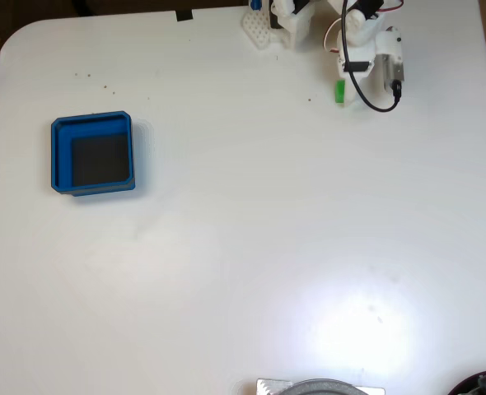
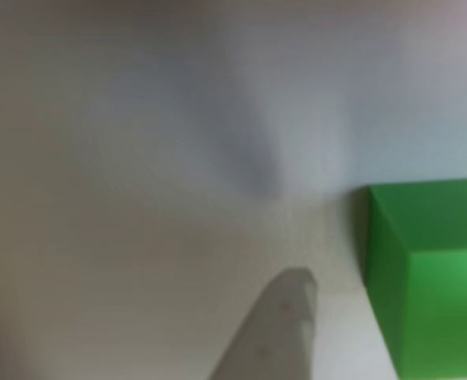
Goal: Pick up green cube and drop it in the blue box
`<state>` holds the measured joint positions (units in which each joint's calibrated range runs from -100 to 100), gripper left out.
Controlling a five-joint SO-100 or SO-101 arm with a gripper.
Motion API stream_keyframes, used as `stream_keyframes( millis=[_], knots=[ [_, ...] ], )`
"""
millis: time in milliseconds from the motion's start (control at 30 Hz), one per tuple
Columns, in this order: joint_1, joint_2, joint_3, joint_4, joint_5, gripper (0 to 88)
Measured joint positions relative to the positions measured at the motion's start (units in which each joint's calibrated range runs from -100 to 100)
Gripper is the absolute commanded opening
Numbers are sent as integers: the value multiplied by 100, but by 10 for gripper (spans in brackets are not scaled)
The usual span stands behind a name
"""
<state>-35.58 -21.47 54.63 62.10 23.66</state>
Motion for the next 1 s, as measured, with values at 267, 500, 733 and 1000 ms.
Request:
stream_keyframes(
  millis=[267, 500, 733, 1000],
  knots=[
    [7, 234, 0, 0, 0, 343],
    [7, 267, 0, 0, 0, 343],
    [7, 267, 0, 0, 0, 343],
    [7, 267, 0, 0, 0, 343]
  ],
)
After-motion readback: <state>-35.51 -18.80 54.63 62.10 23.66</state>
